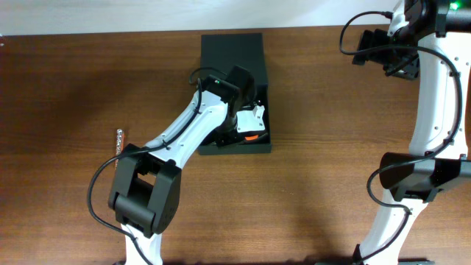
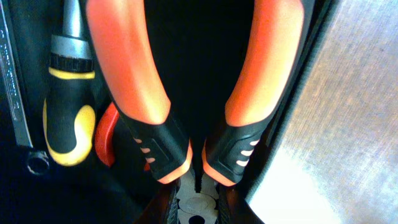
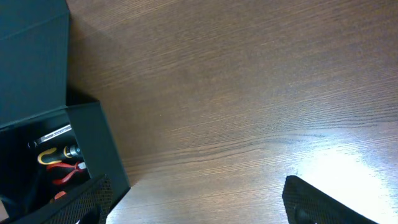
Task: Pack container
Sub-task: 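Carry the orange pliers into the box and release them, then move the left gripper to the orange socket strip and grasp it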
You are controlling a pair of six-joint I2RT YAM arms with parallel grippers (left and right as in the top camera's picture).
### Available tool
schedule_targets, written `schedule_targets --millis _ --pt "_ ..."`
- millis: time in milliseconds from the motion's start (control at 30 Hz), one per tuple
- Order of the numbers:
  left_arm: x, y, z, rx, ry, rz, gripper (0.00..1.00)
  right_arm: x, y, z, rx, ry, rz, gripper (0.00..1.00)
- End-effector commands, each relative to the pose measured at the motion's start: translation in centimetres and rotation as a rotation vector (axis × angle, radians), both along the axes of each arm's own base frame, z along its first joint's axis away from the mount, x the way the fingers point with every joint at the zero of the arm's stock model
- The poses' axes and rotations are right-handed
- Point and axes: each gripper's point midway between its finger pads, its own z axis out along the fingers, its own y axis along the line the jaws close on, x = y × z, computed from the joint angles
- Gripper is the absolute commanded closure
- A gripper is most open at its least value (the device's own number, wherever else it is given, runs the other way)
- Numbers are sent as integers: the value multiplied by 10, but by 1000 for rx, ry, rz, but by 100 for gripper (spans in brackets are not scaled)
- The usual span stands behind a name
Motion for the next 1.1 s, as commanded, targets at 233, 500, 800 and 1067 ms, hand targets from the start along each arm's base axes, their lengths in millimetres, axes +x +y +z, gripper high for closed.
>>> schedule_targets --millis 233,500,800,1067 --pt "-11 13 -30 46 24 -28 97 -1 -4 -4 -7 15 -6 13" --pt "-1 18 -30 79 -24 -16 7 -1 -3 -4 0 14 -4 13" --pt "33 -3 12 -15 -135 168 1 -1 -3 -4 0 14 -4 13" --pt "51 -16 114 -141 -245 299 55 -1 -3 -4 -1 14 -4 13"
